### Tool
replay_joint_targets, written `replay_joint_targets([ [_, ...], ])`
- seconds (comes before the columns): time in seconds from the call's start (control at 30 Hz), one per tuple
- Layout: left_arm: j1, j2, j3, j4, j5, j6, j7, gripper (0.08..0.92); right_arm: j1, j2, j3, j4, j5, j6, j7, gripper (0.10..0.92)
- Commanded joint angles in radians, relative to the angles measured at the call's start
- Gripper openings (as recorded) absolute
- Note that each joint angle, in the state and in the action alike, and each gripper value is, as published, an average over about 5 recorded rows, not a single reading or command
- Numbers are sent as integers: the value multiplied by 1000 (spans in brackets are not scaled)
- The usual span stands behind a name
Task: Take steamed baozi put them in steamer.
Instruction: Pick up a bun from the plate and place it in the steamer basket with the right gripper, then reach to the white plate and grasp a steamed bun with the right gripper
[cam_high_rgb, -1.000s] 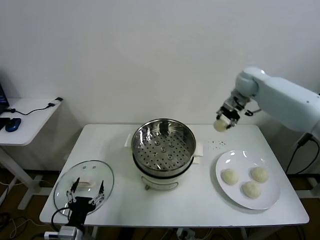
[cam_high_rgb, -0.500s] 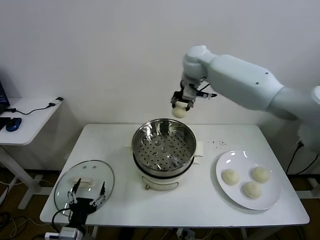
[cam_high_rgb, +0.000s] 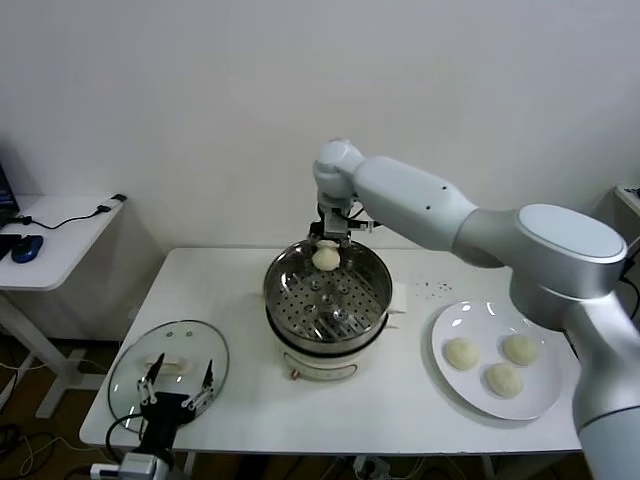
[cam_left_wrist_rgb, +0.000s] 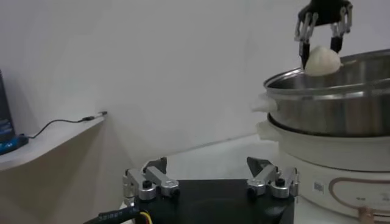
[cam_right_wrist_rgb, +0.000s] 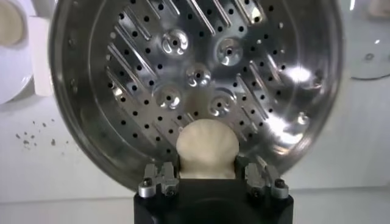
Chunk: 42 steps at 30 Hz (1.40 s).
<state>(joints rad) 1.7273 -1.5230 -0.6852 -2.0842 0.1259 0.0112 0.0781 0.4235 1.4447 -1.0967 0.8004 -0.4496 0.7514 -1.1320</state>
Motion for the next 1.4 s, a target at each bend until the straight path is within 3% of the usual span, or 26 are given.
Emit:
replay_joint_targets([
  [0.03, 2, -2, 1, 1, -1, -1, 0, 823, -49, 50, 2, -92, -38, 22, 1, 585],
  [0.4, 8, -3, 4, 5, 1, -3, -1, 823, -76, 59, 5, -118, -44, 21, 5, 593],
  [0.67, 6, -4, 4, 5, -1, -3, -2, 823, -40, 42, 23, -53, -35, 24, -31, 783],
  [0.8, 2, -2, 5, 4, 0, -1, -4, 823, -5, -4, 26, 22, 9, 19, -68, 820],
  [0.93, -1, 6, 5, 2, -1, 1, -6, 823, 90, -89, 4, 135, 140, -50, -88, 822],
  [1.13, 7, 4, 10, -9, -1, 1, -7, 823, 337, -304, -230, 297, 514, -244, -15, 823],
  [1.3, 30, 1, 11, -26, -2, 0, -10, 823, 470, -502, -459, 410, 826, -613, 213, 823],
  [1.4, 48, 3, 7, -28, -8, -8, -11, 823, 488, -606, -504, 489, 946, -878, 257, 823],
])
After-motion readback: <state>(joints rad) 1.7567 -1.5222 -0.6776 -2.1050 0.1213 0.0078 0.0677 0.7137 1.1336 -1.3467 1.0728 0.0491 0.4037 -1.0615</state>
